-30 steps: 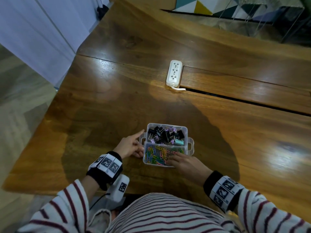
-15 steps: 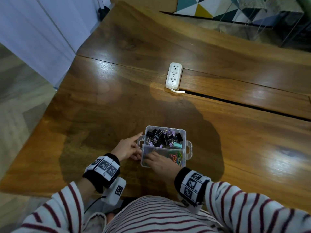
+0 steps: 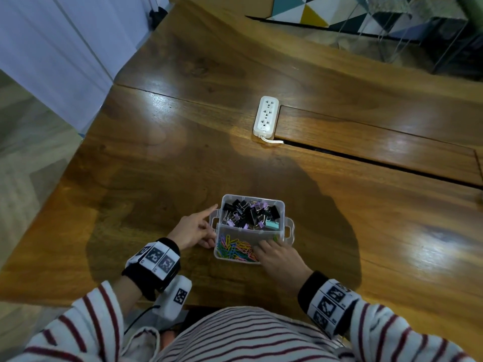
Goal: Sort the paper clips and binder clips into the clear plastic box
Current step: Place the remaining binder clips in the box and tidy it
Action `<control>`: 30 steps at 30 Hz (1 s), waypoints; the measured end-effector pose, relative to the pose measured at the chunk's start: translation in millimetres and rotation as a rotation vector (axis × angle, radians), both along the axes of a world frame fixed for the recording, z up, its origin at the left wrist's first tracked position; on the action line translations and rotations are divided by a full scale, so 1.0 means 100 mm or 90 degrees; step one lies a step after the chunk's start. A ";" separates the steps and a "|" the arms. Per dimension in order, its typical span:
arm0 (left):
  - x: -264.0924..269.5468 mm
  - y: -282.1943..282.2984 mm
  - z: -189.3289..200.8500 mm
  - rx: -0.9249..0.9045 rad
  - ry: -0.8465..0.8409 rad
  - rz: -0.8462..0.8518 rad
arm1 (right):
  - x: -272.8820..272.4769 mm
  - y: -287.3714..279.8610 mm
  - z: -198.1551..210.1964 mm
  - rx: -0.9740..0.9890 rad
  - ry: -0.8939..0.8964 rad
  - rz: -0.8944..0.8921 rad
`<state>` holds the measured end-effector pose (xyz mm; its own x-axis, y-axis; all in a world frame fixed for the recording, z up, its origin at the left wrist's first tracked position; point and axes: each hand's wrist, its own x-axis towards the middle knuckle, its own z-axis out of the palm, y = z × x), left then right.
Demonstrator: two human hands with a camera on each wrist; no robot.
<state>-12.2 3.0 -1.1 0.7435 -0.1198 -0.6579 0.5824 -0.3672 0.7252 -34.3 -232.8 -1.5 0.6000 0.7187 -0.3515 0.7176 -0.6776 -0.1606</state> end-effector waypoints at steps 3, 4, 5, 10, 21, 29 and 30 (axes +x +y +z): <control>0.01 0.00 0.00 0.010 0.000 -0.007 | 0.04 -0.08 0.03 0.193 -0.070 -0.088; 0.02 0.01 0.00 0.010 0.001 -0.007 | 0.08 -0.14 0.05 0.251 -0.083 -0.171; 0.03 0.01 -0.01 0.008 0.004 -0.009 | 0.12 -0.21 0.06 0.289 -0.073 -0.283; 0.02 0.00 -0.03 0.045 0.001 -0.001 | 0.35 -0.54 -0.06 0.342 0.353 -0.729; 0.05 -0.09 -0.05 0.043 -0.025 0.013 | 0.30 -0.50 -0.16 0.372 0.421 -0.668; 0.05 -0.08 -0.05 0.046 -0.037 -0.003 | 0.24 -0.48 -0.26 0.392 0.421 -0.667; 0.05 -0.09 -0.02 0.053 -0.035 -0.010 | 0.24 -0.49 -0.26 0.389 0.423 -0.666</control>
<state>-7.0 -5.7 -3.4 0.7769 -0.0778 -0.6248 0.5369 -0.4366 0.7219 -9.8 -281.4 -27.2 0.7957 0.1839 -0.5771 -0.4051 -0.5469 -0.7327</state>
